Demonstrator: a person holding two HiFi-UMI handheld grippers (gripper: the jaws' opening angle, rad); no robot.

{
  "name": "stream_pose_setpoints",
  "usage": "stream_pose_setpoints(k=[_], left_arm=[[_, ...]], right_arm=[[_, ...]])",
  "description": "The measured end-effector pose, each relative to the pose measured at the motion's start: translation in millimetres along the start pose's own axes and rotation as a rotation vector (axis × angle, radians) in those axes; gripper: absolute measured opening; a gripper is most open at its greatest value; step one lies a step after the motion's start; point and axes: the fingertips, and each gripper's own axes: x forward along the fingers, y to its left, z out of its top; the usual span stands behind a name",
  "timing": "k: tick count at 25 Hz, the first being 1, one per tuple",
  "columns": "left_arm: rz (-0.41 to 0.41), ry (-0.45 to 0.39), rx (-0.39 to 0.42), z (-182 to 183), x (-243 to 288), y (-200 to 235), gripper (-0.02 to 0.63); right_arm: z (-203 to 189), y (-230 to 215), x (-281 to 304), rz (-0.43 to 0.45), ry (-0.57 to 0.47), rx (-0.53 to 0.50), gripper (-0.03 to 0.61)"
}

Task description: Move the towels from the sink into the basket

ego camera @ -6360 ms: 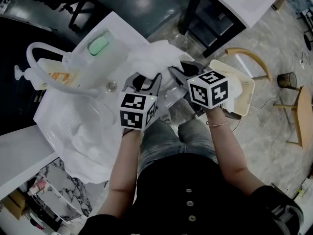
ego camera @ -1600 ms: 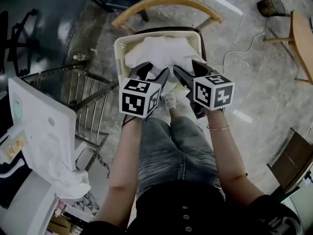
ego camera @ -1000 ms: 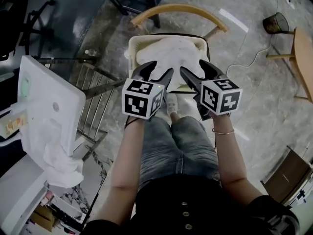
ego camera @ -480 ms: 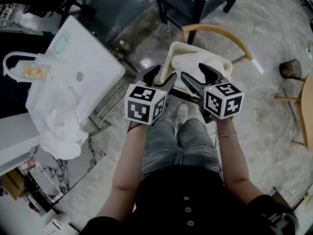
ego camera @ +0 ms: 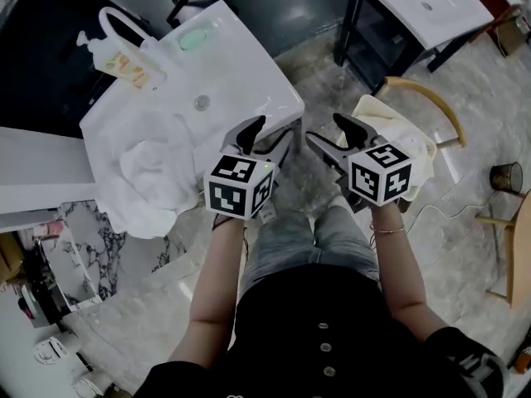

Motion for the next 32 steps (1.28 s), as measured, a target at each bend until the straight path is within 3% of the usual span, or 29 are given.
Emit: stream_pose_setpoints(k=[6, 14, 20, 27, 32], left_arm=[[0.090, -0.030, -0.024, -17, -70, 72, 0.215], [0.242, -0.024, 0.016, -46, -156, 161, 0.215], [0.346, -0.034, -0.046, -76, -218, 216, 0.215], [0.533, -0.022, -0.154, -119, -284, 261, 0.215], [0.659, 0.010, -0.191, -155, -320, 276, 0.215]], right_arm=[[11, 83, 64, 0.109, 0.040, -0.101, 0.324], [12, 183, 142, 0.245, 0.113, -0.218, 0.324], [0, 239, 190, 0.326, 0.196, -0.306, 0.333], [-24, 289, 221, 0.436, 0.325, -0.414, 0.350], [-48, 307, 235, 0.453, 0.409, -0.479, 0.359]])
